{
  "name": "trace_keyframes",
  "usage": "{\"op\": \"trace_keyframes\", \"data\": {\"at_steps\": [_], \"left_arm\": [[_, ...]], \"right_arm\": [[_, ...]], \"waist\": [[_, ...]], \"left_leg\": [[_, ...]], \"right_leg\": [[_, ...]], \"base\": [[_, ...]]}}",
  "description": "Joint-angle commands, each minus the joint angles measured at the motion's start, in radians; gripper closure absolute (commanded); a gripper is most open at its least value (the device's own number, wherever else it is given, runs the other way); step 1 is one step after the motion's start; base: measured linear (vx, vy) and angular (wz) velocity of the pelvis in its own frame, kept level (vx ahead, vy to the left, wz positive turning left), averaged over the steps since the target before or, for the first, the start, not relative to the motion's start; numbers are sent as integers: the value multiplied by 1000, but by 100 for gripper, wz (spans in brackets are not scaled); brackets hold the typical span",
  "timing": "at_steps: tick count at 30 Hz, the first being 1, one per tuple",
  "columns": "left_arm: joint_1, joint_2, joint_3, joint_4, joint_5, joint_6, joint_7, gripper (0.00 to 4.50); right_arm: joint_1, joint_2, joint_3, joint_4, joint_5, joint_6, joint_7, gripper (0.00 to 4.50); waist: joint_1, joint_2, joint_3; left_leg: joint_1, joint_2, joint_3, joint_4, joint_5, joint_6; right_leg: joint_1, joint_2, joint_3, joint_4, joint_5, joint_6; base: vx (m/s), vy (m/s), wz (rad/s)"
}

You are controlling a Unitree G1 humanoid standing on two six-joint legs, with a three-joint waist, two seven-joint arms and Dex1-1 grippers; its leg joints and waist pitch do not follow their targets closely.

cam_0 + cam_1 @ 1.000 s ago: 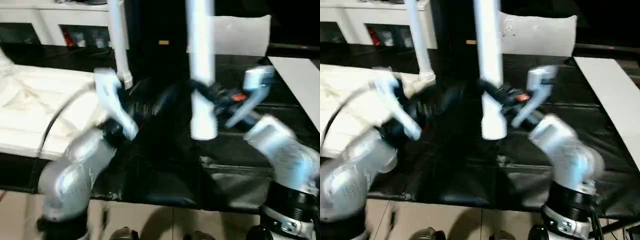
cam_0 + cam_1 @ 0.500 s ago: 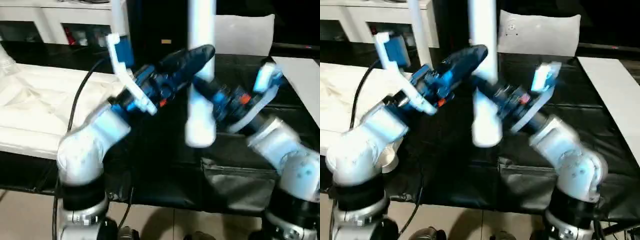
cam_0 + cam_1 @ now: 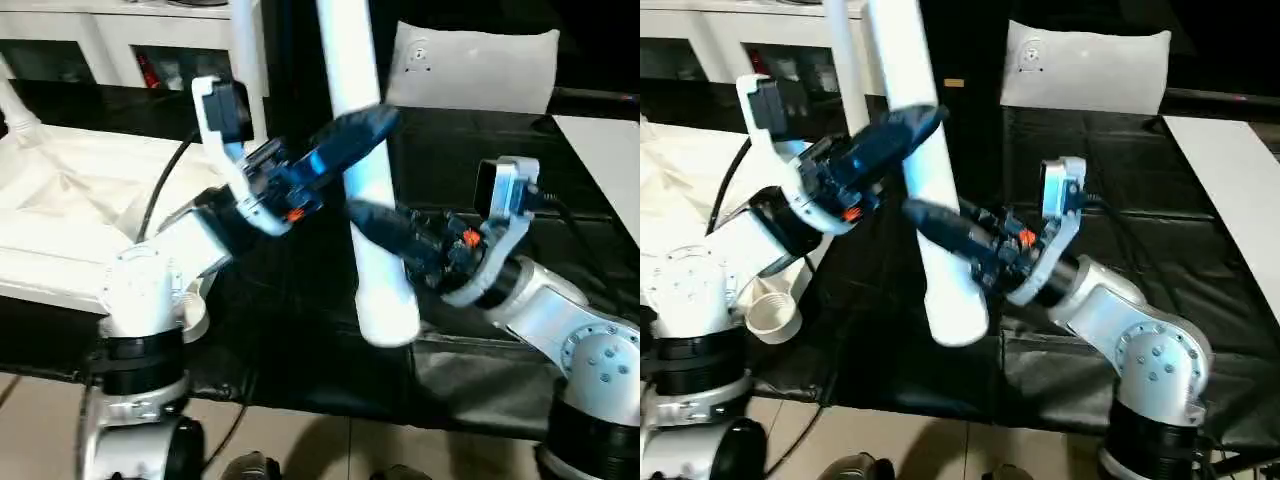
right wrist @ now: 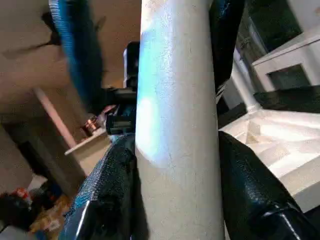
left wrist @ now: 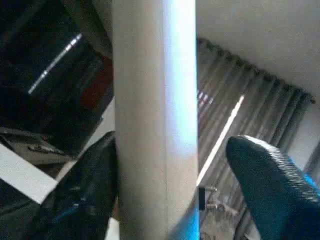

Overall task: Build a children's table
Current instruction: Pick table leg

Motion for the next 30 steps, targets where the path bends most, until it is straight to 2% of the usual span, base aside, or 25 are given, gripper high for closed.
{"op": "trace_keyframes", "data": {"at_steps": [1, 2, 5, 11, 19, 20, 21, 24, 30], "left_arm": [[-10, 4, -25, -4, -24, 9, -66, 100], [-8, 6, -23, 2, -32, 11, -84, 123], [-8, 10, -24, 12, -36, 10, -110, 125], [-13, 30, -30, 41, -19, -1, -156, 172], [-14, 34, -30, 50, -10, -4, -174, 241], [-13, 36, -30, 52, -8, -6, -173, 254], [-13, 38, -31, 54, -7, -9, -173, 254], [-11, 38, -30, 55, -7, -9, -171, 267], [-3, 50, -31, 56, 22, -25, -156, 270]], "right_arm": [[15, -13, 17, 6, 1, 7, 2, 266], [20, -16, 21, 6, 4, 4, 7, 266], [27, -22, 28, 4, 10, 1, 11, 266], [46, -45, 57, 3, 10, -24, 25, 266], [50, -59, 70, 9, 11, -49, 25, 266], [49, -63, 74, 12, 8, -57, 23, 266], [48, -66, 78, 14, 6, -67, 20, 266], [48, -69, 80, 15, 5, -72, 19, 266], [36, -91, 101, 34, -75, -132, 3, 266]], "waist": [[5, 4, -77], [6, 4, -77], [8, 5, -77], [14, 9, -79], [22, 8, -81], [21, 4, -81], [22, 7, -81], [22, 6, -82], [21, 4, -82]], "left_leg": [[24, 50, -15, -80, -131, -41], [24, 50, -14, -79, -129, -38], [25, 51, -14, -78, -135, -36], [26, 51, -14, -78, -144, -36], [26, 52, -14, -76, -134, -32], [26, 52, -13, -76, -132, -31], [25, 52, -13, -75, -130, -31], [25, 52, -13, -75, -130, -30], [24, 52, -13, -74, -118, -27]], "right_leg": [[48, -57, 37, -76, -149, -179], [49, -58, 37, -77, -149, -182], [47, -59, 38, -77, -159, -191], [47, -60, 38, -76, -173, -189], [47, -59, 38, -72, -148, -199], [47, -59, 38, -73, -145, -199], [48, -60, 38, -73, -145, -199], [48, -59, 37, -72, -143, -200], [49, -59, 38, -71, -135, -197]], "base": [[0, 0, 0], [0, 0, 0], [0, 0, 0], [0, 0, 0], [0, 0, 0], [0, 0, 0], [0, 0, 0], [0, 0, 0], [0, 0, 0]]}}
